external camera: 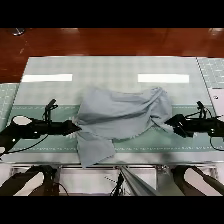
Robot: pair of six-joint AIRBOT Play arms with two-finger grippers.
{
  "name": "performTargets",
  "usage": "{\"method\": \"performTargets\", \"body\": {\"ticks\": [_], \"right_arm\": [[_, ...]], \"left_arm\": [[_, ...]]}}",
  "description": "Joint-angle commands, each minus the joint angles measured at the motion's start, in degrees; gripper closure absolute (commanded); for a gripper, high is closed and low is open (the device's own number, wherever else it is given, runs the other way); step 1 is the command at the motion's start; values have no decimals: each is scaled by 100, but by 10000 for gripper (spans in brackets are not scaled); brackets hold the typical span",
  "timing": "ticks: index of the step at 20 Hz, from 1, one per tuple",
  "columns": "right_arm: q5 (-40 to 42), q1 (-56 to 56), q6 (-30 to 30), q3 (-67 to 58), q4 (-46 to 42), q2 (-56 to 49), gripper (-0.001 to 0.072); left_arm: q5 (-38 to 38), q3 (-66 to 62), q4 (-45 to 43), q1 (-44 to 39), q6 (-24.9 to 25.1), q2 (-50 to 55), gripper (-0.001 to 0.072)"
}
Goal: Fold the shirts.
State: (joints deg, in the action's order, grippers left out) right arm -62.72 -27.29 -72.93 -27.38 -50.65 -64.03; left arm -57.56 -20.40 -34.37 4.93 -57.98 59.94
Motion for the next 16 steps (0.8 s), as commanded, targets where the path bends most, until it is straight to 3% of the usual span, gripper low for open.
{"method": "performTargets", "body": {"ticks": [1,2,3,7,10,12,14,16], "right_arm": [[354,621,164,-267,393,-581,229],[223,817,184,-409,387,-675,510],[57,966,278,-568,398,-699,688],[-876,1187,151,-2354,387,-420,689],[-1075,1185,-358,-4592,356,-190,690],[-1147,1180,-721,-6205,72,-181,690],[-1342,1180,-933,-7622,-122,-120,690],[-1401,1180,-1049,-8629,-240,144,689]], "left_arm": [[-2,-4,61,0,-42,2,687],[-2,-4,76,0,-37,2,687],[-4,-24,118,26,-39,0,687],[-474,-1106,863,343,-33,-76,688],[-254,-2900,1996,446,-35,-304,688],[-39,-4393,2039,446,-92,-361,689],[-74,-5919,1088,483,-999,-367,689],[-439,-7410,-640,481,-2114,-382,689]]}}
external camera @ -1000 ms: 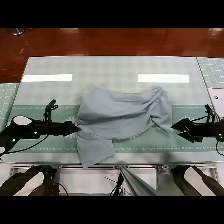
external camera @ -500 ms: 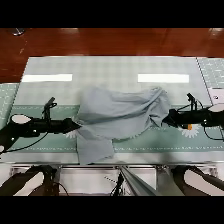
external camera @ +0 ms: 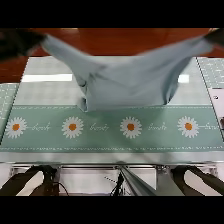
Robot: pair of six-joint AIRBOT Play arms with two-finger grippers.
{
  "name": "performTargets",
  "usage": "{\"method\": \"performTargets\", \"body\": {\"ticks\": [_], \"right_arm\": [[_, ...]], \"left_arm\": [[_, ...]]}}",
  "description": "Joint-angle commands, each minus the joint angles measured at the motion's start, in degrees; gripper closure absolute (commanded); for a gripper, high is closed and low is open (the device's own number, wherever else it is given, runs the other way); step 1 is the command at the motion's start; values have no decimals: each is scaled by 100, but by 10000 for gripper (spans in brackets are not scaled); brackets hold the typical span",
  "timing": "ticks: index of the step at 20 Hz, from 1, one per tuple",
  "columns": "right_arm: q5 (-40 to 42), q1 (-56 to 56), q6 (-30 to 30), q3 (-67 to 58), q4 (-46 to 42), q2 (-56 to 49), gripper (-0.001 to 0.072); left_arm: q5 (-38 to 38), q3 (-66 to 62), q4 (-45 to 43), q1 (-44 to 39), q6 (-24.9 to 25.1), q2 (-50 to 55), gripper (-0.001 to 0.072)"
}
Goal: Fold the shirts.
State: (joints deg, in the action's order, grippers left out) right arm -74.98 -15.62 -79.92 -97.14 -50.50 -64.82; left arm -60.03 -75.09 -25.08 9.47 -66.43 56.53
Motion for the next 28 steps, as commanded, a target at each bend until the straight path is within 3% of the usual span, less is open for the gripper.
{"method": "performTargets", "body": {"ticks": [1,5,10,13,17,21,25,28], "right_arm": [[-175,13,-420,-1954,-365,459,689],[-286,13,-527,-2046,-992,1703,689],[-793,13,-811,-2046,-2186,2778,689],[-1259,13,-896,-2046,-2745,3016,689],[-1650,13,-940,-1711,-2767,3040,689],[-1797,13,-922,-31,-2549,3038,689],[-457,13,-553,1996,-1969,2640,689],[356,15,-55,2732,-1453,1604,689]], "left_arm": [[-472,-2590,-2378,26,-1665,-68,689],[-1574,-4439,-4710,26,-2240,-455,689],[-2304,-4374,-5652,-11,-2232,-1685,689],[-2330,-3998,-6072,-328,-2240,-2347,688],[-2468,-3370,-6627,-669,-2236,-2656,689],[-2288,-2124,-6642,-699,-2240,-2398,688],[-1674,-955,-6181,-699,-2341,-1340,688],[-1200,-684,-5543,-699,-2341,-76,688]]}}
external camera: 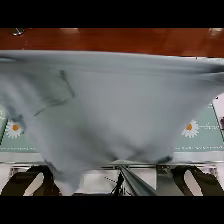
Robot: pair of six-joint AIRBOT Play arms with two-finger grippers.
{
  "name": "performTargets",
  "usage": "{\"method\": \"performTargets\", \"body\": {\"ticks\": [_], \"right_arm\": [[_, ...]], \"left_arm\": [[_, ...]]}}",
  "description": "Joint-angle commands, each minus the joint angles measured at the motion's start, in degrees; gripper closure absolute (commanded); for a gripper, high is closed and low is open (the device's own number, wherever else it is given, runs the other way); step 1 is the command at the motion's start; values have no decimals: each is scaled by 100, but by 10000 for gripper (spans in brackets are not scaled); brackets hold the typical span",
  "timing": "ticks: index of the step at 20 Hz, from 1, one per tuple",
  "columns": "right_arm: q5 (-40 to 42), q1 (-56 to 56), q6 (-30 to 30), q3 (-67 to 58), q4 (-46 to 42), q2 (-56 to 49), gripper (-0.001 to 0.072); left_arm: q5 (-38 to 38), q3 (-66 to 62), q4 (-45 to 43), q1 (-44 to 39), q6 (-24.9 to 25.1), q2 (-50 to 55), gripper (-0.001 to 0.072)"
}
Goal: Fold the shirts.
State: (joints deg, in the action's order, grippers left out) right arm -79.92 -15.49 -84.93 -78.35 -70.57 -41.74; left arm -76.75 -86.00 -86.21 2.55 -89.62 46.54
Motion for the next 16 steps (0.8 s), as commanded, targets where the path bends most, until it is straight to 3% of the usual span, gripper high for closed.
{"method": "performTargets", "body": {"ticks": [1,5,12,16], "right_arm": [[1027,2,610,879,699,-1207,689],[1823,2,960,546,1176,-3198,689],[1849,2,726,-1770,1834,-6201,689],[1475,0,636,-2022,2050,-6693,689]], "left_arm": [[721,402,772,-7,-24,1401,688],[1755,400,1565,-7,-267,3091,688],[4074,385,2889,-87,-459,4752,688],[3757,387,3014,-195,-304,5018,688]]}}
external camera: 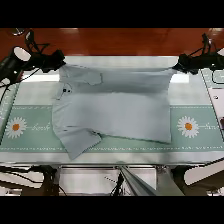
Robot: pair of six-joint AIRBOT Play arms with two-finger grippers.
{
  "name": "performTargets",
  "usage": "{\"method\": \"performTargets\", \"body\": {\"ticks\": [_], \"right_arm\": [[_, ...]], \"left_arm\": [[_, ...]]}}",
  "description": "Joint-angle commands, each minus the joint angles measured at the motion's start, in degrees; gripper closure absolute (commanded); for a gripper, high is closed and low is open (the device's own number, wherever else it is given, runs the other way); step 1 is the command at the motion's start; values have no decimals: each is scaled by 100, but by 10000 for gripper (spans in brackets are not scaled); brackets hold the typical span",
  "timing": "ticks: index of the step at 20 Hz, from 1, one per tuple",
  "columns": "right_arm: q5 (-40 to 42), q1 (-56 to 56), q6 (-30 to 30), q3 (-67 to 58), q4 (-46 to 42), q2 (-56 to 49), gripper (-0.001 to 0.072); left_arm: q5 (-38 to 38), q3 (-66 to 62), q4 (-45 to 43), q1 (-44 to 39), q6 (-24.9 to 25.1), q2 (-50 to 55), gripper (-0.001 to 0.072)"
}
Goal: Fold the shirts.
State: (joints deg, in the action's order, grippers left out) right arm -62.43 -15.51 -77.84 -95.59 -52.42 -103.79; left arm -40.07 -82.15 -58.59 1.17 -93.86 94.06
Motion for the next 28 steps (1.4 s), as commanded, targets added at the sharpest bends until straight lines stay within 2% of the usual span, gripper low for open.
{"method": "performTargets", "body": {"ticks": [1,3,4,6,8,9,12,17,18,19,20,21,25,28], "right_arm": [[-463,-15,-37,-297,184,-498,689],[-876,-166,-22,-330,120,-413,689],[-1108,-262,13,-332,122,-345,689],[-1770,-424,203,-326,79,-243,689],[-2326,-409,271,-120,-87,-240,689],[-2411,-334,275,94,-199,-240,689],[-2426,-59,293,789,-627,-240,689],[-2437,107,-2,1049,-905,-240,688],[-2439,105,-142,1049,-898,-240,669],[-2470,103,-317,1047,-896,-227,438],[-2531,103,-297,1047,-903,-164,93],[-2553,79,-247,1047,-968,-26,87],[-2439,-275,-216,1204,-1722,938,87],[-1412,-756,-186,2673,-1484,2120,87]], "left_arm": [[-66,-2,254,4,302,243,688],[-741,-153,254,267,337,164,687],[-1325,-302,251,439,378,153,687],[-2503,-509,256,713,817,155,687],[-3324,-372,219,778,1261,160,687],[-3519,-184,50,750,1438,164,687],[-3560,372,-649,739,1259,181,687],[-3539,503,-702,748,1261,234,687],[-3567,503,-680,750,1259,232,680],[-3613,490,-684,750,1193,225,534],[-3757,426,-706,767,1196,225,176],[-3941,334,-715,804,1196,216,1],[-4433,538,-892,1123,1198,-304,3],[-4260,1923,-1508,1589,1222,-1252,3]]}}
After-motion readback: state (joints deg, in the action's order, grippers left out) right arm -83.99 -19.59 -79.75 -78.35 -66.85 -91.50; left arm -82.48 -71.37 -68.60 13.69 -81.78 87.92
